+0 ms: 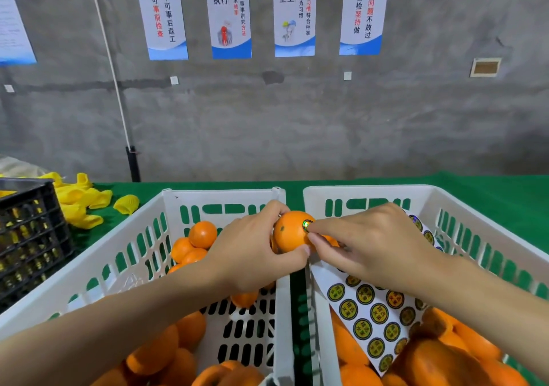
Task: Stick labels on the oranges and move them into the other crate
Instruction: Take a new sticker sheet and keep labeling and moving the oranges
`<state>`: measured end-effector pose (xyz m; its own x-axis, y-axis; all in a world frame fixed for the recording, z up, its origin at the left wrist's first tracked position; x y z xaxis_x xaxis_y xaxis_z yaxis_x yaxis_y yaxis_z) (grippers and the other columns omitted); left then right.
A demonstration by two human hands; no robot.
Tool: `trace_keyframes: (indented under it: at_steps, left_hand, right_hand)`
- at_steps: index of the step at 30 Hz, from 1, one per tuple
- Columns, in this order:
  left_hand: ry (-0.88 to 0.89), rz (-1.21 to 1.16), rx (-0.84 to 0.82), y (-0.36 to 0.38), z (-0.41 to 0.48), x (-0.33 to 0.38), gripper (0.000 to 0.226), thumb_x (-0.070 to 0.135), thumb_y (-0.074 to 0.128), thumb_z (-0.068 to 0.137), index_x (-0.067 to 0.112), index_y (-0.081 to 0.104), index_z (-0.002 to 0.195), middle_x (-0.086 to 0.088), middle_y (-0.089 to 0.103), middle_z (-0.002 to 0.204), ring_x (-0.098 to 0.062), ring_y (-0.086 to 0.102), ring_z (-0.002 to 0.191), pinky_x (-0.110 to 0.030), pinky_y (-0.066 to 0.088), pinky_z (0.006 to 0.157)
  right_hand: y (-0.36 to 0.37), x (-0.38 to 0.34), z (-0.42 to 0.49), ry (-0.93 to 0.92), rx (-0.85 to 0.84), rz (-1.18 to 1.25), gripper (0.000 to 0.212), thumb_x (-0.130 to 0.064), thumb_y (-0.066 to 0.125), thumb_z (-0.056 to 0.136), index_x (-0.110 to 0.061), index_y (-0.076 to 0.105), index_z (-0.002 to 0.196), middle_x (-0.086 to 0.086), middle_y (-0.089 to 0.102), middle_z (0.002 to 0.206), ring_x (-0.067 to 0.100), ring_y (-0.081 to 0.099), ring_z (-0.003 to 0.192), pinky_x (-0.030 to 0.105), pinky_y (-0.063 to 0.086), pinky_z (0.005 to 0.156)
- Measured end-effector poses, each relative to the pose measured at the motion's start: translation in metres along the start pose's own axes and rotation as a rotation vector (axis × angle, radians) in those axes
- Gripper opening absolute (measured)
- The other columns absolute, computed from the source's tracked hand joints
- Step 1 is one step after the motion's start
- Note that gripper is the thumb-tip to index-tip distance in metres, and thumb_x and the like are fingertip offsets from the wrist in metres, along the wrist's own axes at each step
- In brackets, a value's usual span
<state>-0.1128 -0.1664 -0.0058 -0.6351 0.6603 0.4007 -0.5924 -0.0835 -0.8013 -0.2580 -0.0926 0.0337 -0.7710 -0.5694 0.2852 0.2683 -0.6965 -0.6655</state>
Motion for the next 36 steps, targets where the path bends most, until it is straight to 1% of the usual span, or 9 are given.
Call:
trace_keyframes:
  at_steps: [7,13,17,20,25,28,31,33,36]
  left_hand:
    - [-0.046,-0.042,0.023,-0.003,0.001,-0.003,0.051,0.078,0.047,0.067,0.047,0.043,0.108,0.016,0.064,0.084,0.000,0.062,0.077,-0.030,0.057,0.066]
    - [-0.004,-0.088,0.017,-0.002,0.001,0.000,0.051,0.078,0.048,0.073,0.048,0.043,0.114,0.016,0.065,0.090,-0.002,0.064,0.082,-0.033,0.058,0.069]
    - [-0.007,-0.102,-0.005,0.001,0.001,-0.002,0.052,0.076,0.053,0.077,0.047,0.042,0.119,0.019,0.063,0.094,0.002,0.062,0.078,-0.026,0.056,0.069]
    - [0.013,-0.100,0.010,-0.003,0.002,0.000,0.061,0.083,0.053,0.070,0.054,0.036,0.122,0.026,0.058,0.105,0.005,0.059,0.093,-0.016,0.050,0.071]
    - [0.127,-0.080,-0.083,0.000,0.002,0.014,0.063,0.081,0.061,0.067,0.072,0.030,0.121,0.025,0.057,0.111,0.001,0.057,0.100,-0.025,0.054,0.081]
    - [0.253,-0.048,-0.180,0.006,-0.001,0.024,0.053,0.061,0.065,0.081,0.066,0.039,0.126,0.031,0.058,0.108,0.001,0.057,0.098,-0.022,0.050,0.079]
    - [0.332,-0.078,-0.163,0.006,-0.002,0.031,0.035,0.036,0.062,0.092,0.044,0.057,0.126,0.039,0.055,0.106,0.000,0.059,0.094,-0.022,0.050,0.076]
    - [0.302,-0.113,-0.133,0.003,-0.002,0.030,0.028,0.042,0.053,0.095,0.044,0.061,0.122,0.032,0.059,0.108,-0.005,0.061,0.097,-0.022,0.052,0.076]
    - [0.168,-0.303,-0.153,-0.001,-0.001,0.024,0.028,0.055,0.045,0.094,0.053,0.062,0.117,0.028,0.066,0.108,0.002,0.063,0.097,-0.013,0.051,0.071]
  right_hand:
    - [-0.004,-0.001,0.000,0.010,0.025,0.117,0.033,-0.033,0.049,0.097,-0.023,0.077,0.082,-0.007,0.058,0.049,0.013,0.050,0.041,0.028,0.035,0.038]
    - [-0.007,0.002,0.002,0.057,0.030,0.169,0.038,-0.036,0.049,0.092,-0.018,0.075,0.113,-0.008,0.055,0.044,0.011,0.047,0.036,0.023,0.033,0.036]
    - [-0.006,0.006,-0.003,0.063,0.063,0.178,0.039,-0.038,0.046,0.095,-0.023,0.079,0.082,-0.006,0.059,0.048,0.013,0.052,0.041,0.028,0.039,0.040]
    - [-0.022,0.023,0.000,0.215,0.261,0.096,0.047,-0.034,0.046,0.096,-0.023,0.043,0.051,-0.006,0.037,0.040,0.013,0.036,0.037,0.027,0.030,0.040]
    - [-0.030,0.071,-0.010,0.685,0.499,0.483,0.059,-0.036,0.040,0.102,-0.021,0.022,0.047,-0.002,0.019,0.043,0.009,0.022,0.040,0.030,0.020,0.045]
    - [-0.023,0.085,-0.017,0.881,0.563,0.636,0.062,-0.040,0.038,0.103,-0.024,0.020,0.046,-0.009,0.020,0.042,0.007,0.021,0.039,0.022,0.020,0.041]
    - [-0.016,0.088,-0.019,0.930,0.519,0.657,0.065,-0.046,0.039,0.103,-0.024,0.021,0.044,-0.010,0.021,0.040,0.006,0.022,0.038,0.016,0.022,0.039]
    - [-0.012,0.087,-0.019,0.916,0.438,0.634,0.067,-0.050,0.041,0.102,-0.022,0.023,0.044,-0.009,0.022,0.040,0.006,0.024,0.037,0.018,0.024,0.041]
    - [-0.006,0.082,-0.017,0.891,0.312,0.588,0.065,-0.051,0.045,0.100,-0.020,0.029,0.046,-0.002,0.030,0.041,0.012,0.033,0.040,0.035,0.036,0.050]
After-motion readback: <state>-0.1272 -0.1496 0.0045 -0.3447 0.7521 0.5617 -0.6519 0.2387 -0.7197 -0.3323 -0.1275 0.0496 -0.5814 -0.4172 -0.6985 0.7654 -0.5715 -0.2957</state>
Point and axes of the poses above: each hand's wrist, its own z-axis towards the middle knuckle, its own y-axis out of the palm, x = y × z, the point moved 6 cm from there along z, towards the middle knuckle
